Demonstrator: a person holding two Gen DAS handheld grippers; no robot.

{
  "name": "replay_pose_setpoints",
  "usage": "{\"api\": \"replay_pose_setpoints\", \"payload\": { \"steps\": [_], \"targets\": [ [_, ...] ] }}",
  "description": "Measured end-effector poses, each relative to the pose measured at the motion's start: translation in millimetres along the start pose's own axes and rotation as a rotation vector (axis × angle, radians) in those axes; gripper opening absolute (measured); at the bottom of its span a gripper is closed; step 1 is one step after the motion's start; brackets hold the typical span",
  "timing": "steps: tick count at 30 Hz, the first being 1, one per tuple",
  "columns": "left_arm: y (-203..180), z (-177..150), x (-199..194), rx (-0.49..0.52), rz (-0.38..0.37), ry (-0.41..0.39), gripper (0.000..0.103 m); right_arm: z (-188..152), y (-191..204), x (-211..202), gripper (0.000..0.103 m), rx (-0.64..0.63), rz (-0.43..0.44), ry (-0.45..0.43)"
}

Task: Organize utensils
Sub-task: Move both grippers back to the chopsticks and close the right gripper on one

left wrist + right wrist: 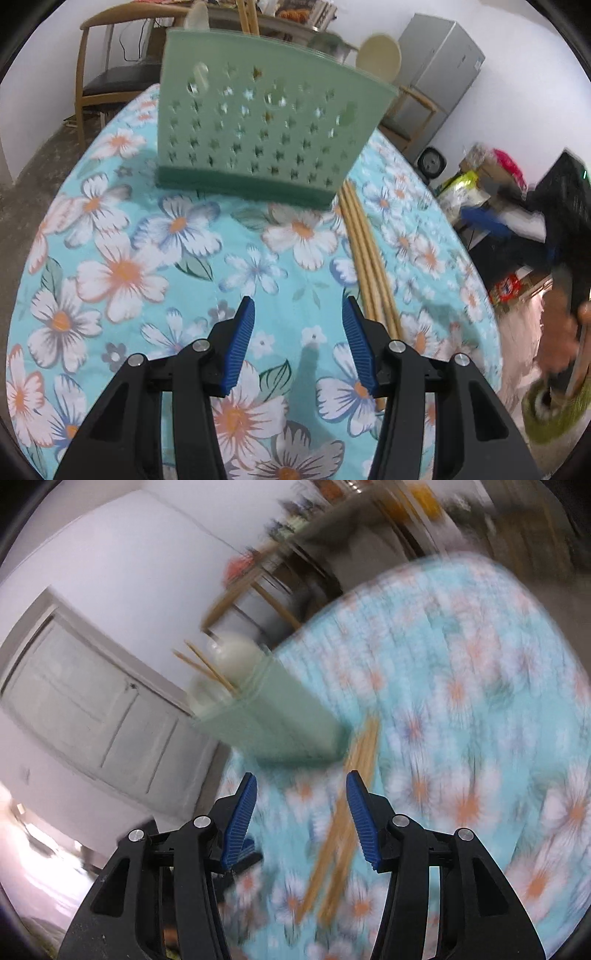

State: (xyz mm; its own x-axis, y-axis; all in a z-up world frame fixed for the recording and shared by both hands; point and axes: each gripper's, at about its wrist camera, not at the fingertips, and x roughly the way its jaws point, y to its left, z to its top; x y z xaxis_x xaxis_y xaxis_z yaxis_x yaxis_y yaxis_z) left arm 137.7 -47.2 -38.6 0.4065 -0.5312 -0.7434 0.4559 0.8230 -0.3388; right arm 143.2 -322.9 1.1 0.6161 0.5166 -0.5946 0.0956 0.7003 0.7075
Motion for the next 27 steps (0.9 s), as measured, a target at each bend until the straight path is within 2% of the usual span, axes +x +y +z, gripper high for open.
{"api": "replay_pose_setpoints", "payload": {
  "steps": [5,17,25,27],
  "targets": [
    [0,-6,13,0.009,0.032,0.061,0.048,-30,-33,24,0.033,0.173,0.049,0.067],
    [-1,-9,21,0.007,0.048,0.079,0.048,-29,-37,64,0.019,0.214,0.023,0.112],
    [0,-8,22,0.001,0.045,0.079,0.048,-30,-40,66,0.008,0.23,0.026,0.108],
    [1,-8,21,0.0,0.044,0.079,0.048,-32,-52,56,0.006,0.238,0.034,0.104]
  ]
}}
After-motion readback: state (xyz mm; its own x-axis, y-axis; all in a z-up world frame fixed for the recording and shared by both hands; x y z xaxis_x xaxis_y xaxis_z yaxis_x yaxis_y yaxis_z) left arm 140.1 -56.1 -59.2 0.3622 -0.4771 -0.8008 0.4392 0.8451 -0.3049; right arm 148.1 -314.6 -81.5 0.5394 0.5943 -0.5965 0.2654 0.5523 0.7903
